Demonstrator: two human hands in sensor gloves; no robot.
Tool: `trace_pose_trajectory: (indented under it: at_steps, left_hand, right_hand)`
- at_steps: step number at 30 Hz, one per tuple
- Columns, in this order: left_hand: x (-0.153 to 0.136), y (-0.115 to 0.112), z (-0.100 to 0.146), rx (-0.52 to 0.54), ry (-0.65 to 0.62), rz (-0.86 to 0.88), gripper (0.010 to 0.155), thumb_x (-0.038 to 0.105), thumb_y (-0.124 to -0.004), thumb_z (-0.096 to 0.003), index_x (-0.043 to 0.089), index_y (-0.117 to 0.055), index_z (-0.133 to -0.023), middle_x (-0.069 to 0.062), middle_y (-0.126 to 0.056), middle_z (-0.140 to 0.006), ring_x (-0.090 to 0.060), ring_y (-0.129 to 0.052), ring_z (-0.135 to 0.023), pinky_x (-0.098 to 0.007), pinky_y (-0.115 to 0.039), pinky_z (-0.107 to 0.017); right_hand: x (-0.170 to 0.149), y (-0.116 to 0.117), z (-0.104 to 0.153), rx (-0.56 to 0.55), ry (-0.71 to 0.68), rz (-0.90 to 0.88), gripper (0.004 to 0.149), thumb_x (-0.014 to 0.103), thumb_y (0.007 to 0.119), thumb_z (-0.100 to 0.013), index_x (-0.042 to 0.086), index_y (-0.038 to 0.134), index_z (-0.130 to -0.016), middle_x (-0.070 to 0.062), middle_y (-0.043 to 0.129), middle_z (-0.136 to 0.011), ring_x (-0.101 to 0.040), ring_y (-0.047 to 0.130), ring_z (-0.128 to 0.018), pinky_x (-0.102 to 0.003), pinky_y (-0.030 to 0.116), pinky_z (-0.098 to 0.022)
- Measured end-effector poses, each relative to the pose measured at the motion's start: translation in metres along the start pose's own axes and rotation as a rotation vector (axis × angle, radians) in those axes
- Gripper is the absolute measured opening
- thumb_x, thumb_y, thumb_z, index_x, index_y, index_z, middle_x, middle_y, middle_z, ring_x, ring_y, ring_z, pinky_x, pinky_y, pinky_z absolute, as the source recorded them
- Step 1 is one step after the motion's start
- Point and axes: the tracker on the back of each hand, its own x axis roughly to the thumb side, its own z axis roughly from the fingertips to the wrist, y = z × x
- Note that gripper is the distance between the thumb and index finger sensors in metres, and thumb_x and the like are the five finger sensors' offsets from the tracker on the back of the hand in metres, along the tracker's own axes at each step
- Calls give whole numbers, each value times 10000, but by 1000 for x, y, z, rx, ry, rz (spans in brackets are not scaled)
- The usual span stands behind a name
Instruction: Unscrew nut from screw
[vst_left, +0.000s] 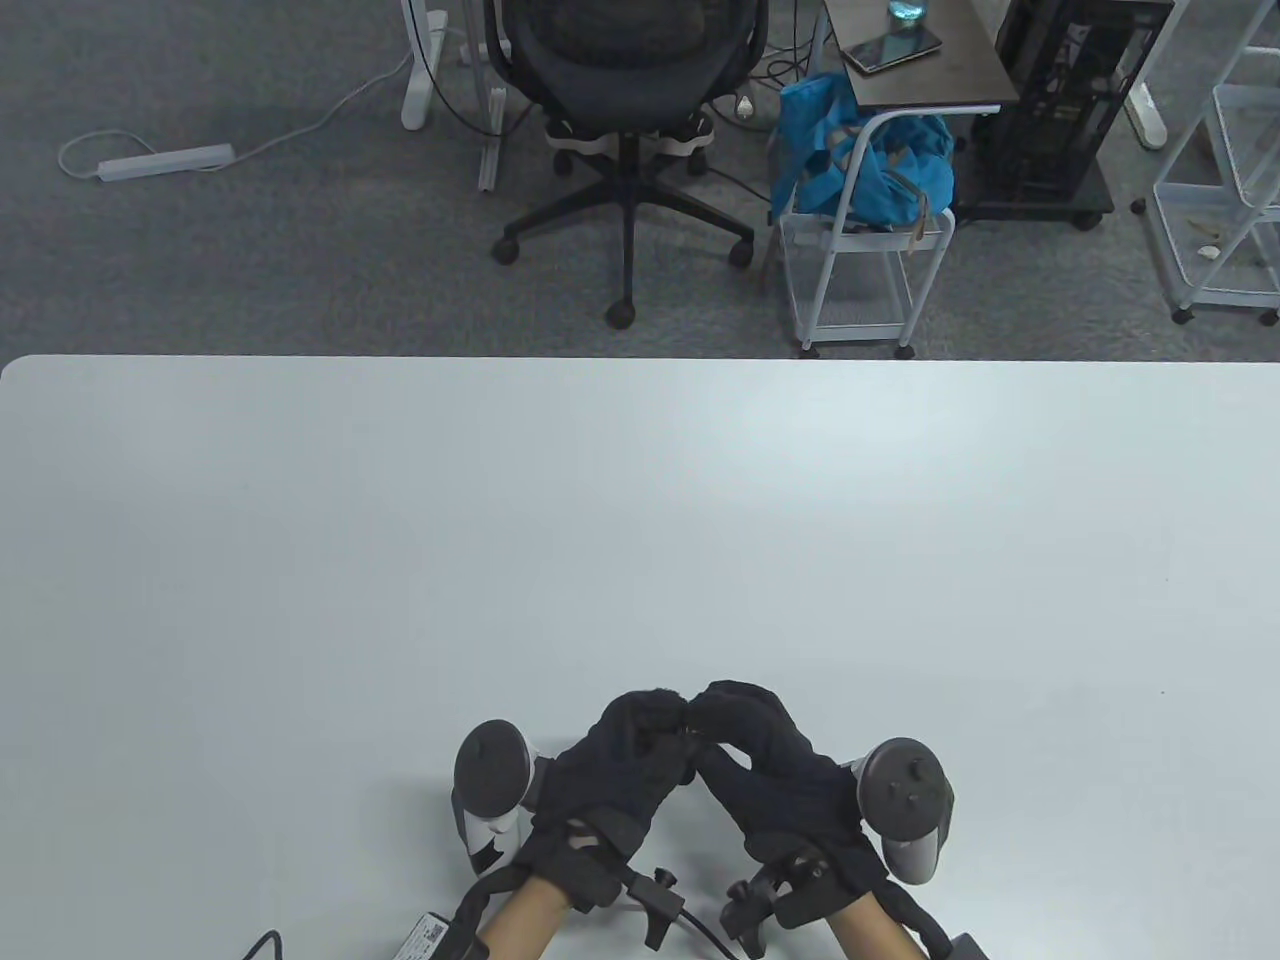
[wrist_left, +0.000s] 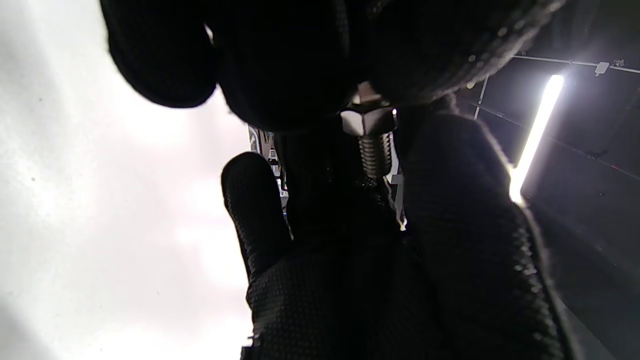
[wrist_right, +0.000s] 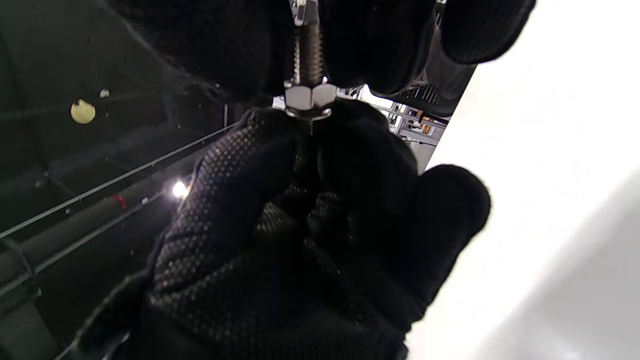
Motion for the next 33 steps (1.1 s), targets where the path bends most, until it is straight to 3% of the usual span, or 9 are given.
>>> trace_pose_trajectory:
  at_steps: [4,6,8,14,18,23,27,30,33]
  left_hand:
    - [0,0,0,-5,-3,0,491,380,-862,-470,233,-756,-926,-132,-893,-836,-234,-990,-556,-563,-827,-545]
    - [0,-1,0,-10,-6,-10,491,380,-862,-470,234,-755,-926,-131,-891,-839,-235,-990,-558,-564,-826,-546]
    - [0,-2,0,-19,-11,-18,491,380,-862,-471,233,-754,-926,-133,-889,-838,-236,-988,-559,-565,-825,-546]
    - [0,-1,-1,-10,-9,-17,489,382,-856,-474,232,-752,-928,-135,-887,-839,-240,-982,-558,-569,-817,-546]
    - [-3,1,-2,5,10,15,491,382,-857,-473,231,-748,-928,-136,-884,-839,-239,-982,-558,-569,-819,-545]
    - [-3,1,-2,-1,13,14,490,380,-858,-472,233,-750,-927,-136,-883,-840,-239,-981,-560,-568,-817,-546]
    - [-4,1,-2,-4,8,6,488,378,-858,-473,236,-749,-927,-135,-882,-843,-240,-980,-560,-566,-816,-547]
    - [-4,1,-2,-6,7,6,490,378,-859,-472,236,-749,-928,-135,-882,-843,-240,-980,-560,-568,-816,-546]
    - [-4,1,-2,-4,3,-6,488,380,-859,-472,237,-751,-926,-132,-884,-842,-239,-981,-558,-567,-816,-545]
  right_hand:
    - [-5,-2,1,-34,55,94,648,525,714,-546,97,664,-1030,-235,756,-942,-471,807,-764,-682,654,-585]
    - [-5,-1,0,-41,48,134,585,512,720,-542,86,763,-941,-160,923,-745,-395,942,-572,-641,753,-516]
    - [-4,1,1,-62,42,153,549,466,748,-533,69,768,-910,-105,949,-655,-333,964,-483,-601,796,-491]
    - [0,2,-1,-10,-19,134,520,355,800,-525,130,694,-981,-104,887,-741,-326,924,-576,-599,766,-554]
    - [2,2,-2,25,-23,131,485,295,825,-520,263,704,-989,-145,743,-947,-384,822,-784,-632,690,-628]
    - [-7,2,-1,44,31,-45,559,450,730,-559,202,673,-1056,-238,619,-1045,-483,695,-875,-686,590,-637]
    - [-10,0,-1,14,78,89,669,526,696,-557,96,624,-1065,-261,684,-998,-503,745,-821,-694,614,-600]
    - [-10,1,-2,-6,84,148,614,509,708,-550,67,712,-977,-199,866,-832,-442,895,-662,-668,703,-549]
    - [-10,3,-2,1,75,141,555,470,718,-549,69,742,-933,-151,907,-751,-388,931,-587,-638,738,-538]
